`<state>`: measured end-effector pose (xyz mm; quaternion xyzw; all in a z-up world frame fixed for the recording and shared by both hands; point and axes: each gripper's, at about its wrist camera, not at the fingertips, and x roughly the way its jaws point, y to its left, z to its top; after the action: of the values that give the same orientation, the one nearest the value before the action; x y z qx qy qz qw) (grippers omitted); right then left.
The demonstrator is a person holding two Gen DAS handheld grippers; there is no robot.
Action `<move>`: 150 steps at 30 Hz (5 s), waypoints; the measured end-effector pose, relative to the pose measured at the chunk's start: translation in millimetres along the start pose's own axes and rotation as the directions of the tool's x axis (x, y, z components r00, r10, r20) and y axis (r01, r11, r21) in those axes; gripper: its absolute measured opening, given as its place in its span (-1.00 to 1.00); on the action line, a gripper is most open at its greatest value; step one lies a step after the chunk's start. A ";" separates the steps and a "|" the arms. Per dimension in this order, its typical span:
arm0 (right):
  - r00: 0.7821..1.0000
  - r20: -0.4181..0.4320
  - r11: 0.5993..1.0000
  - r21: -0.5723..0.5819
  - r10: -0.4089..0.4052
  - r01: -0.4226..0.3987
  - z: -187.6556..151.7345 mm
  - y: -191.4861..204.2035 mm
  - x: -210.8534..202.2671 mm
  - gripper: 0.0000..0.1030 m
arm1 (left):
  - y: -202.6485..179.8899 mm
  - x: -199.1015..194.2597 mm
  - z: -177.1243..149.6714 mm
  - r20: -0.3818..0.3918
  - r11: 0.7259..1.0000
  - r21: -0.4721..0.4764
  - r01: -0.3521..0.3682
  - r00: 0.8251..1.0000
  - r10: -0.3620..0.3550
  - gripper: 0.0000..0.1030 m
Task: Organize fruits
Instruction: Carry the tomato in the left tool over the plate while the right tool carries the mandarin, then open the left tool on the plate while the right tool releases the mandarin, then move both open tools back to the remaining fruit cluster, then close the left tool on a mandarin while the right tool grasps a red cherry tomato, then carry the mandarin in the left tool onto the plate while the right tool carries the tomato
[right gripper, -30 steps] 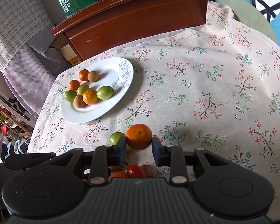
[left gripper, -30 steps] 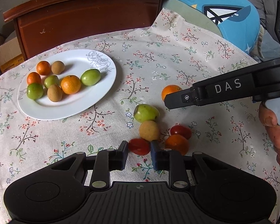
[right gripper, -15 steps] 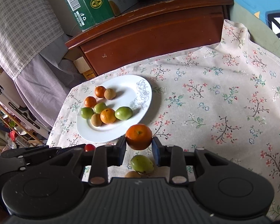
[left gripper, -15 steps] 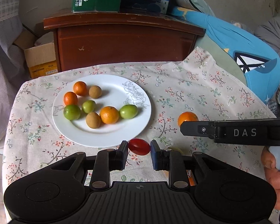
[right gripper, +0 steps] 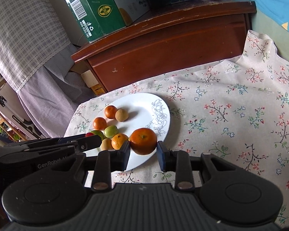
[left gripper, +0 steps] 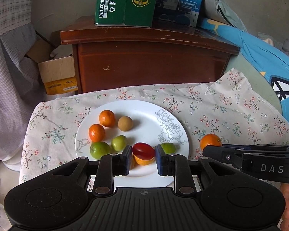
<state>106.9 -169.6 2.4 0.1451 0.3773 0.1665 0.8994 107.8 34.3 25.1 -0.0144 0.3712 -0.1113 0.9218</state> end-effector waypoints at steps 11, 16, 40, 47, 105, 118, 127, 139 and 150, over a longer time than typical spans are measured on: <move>0.999 -0.032 1.000 0.005 -0.007 0.008 11.0 -2.1 46.0 -0.42 | 15.9 43.1 13.2 -0.043 1.000 -0.017 -0.015 0.999 0.014 -0.55; 0.999 -0.027 0.999 0.024 -0.020 0.021 16.4 -7.1 59.5 -0.42 | 17.3 56.6 13.4 -0.070 1.000 -0.020 -0.023 0.997 0.022 -0.55; 0.998 -0.031 0.998 0.035 -0.045 0.047 14.3 -4.4 36.3 -0.29 | -2.1 25.4 11.9 -0.067 0.987 0.063 -0.149 0.986 0.154 0.32; 0.998 -0.035 0.998 0.028 -0.061 0.062 5.9 -2.9 9.1 -0.27 | -11.4 5.7 1.1 -0.095 0.988 0.056 -0.144 0.984 0.149 0.32; 0.969 -0.242 0.995 0.067 -0.055 0.074 -68.7 -42.0 -43.7 -0.27 | -104.7 -32.3 -105.5 -0.182 0.934 0.267 0.236 0.964 -0.192 -0.49; 0.964 -0.242 0.990 -0.110 -0.113 0.088 -77.8 -18.6 -33.1 -0.25 | -62.6 -35.9 -90.6 -0.178 0.986 0.140 0.088 0.982 -0.063 -0.49; 0.961 -0.214 0.963 -0.239 -0.174 0.121 -82.6 -6.0 -29.8 -0.53 | -57.5 -34.4 -85.9 -0.178 0.993 0.090 0.082 0.982 -0.065 -0.48; 0.976 -0.154 0.959 -0.264 -0.151 0.107 -73.5 4.0 -38.0 -0.57 | -48.3 -40.7 -74.4 -0.136 0.997 0.037 0.062 0.989 -0.056 -0.48; 1.000 0.008 0.992 -0.126 -0.023 0.024 -23.0 11.5 -38.5 -0.57 | -28.0 -44.1 -28.7 -0.012 1.000 0.001 0.006 1.000 -0.006 -0.48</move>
<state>62.6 -171.8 15.6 0.0840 0.3649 0.1791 0.9098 51.7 18.1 37.4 -0.0142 0.3764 -0.1143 0.9193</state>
